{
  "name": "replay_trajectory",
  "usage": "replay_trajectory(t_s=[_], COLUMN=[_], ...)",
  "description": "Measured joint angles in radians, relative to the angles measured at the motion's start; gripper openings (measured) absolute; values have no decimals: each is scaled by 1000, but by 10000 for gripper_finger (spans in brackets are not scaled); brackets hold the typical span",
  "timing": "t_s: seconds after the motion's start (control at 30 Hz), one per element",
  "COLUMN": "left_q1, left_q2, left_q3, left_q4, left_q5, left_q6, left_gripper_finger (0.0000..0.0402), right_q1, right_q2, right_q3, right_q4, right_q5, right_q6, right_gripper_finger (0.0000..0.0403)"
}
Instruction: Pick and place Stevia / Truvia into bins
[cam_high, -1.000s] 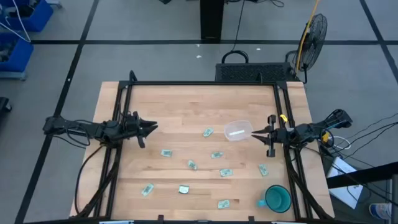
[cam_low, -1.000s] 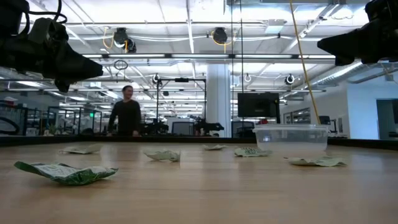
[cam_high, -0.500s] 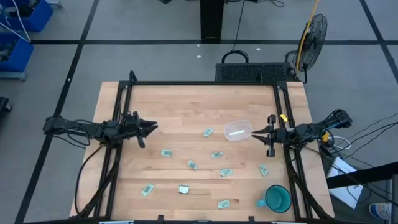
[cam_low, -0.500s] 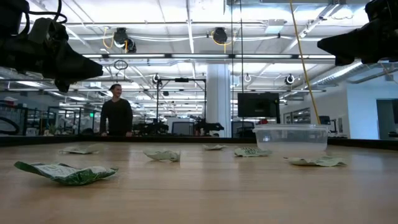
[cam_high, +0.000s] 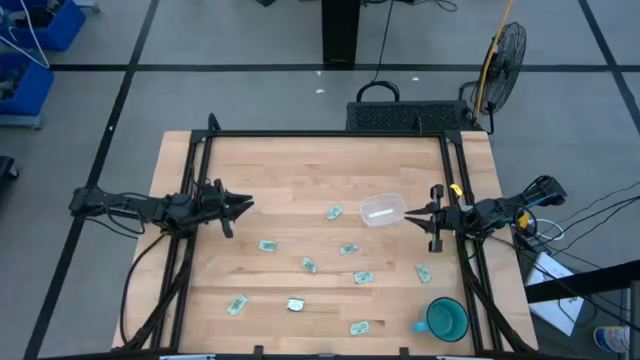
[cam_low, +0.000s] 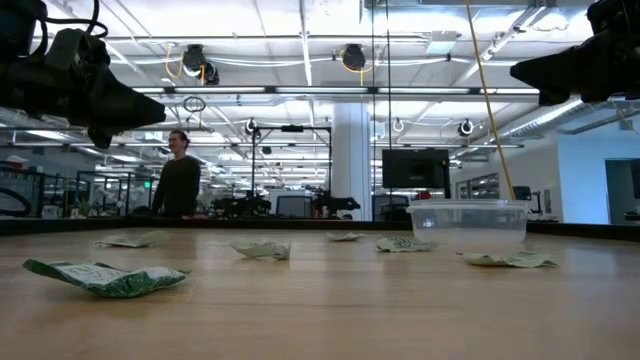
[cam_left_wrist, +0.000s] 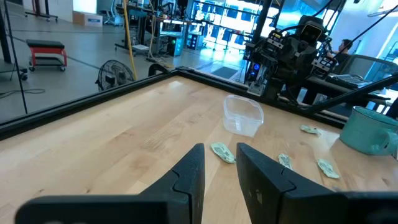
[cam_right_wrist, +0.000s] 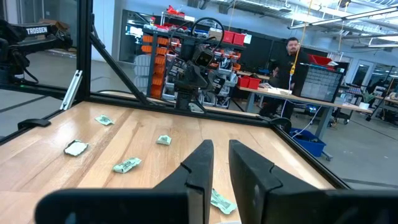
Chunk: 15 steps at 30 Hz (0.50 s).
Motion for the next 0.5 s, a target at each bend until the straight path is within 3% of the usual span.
replay_trajectory(t_s=[0.2, 0.5], left_q1=[0, 0], left_q2=[0, 0], left_q3=[0, 0], left_q4=[0, 0], left_q5=[0, 0], left_q6=[0, 0], left_gripper_finger=[97, 97], right_q1=[0, 0], right_q2=[0, 0], right_q3=[0, 0], right_q4=[0, 1], right_q5=[0, 0], right_q6=[-12, -177], right_gripper_finger=[43, 43])
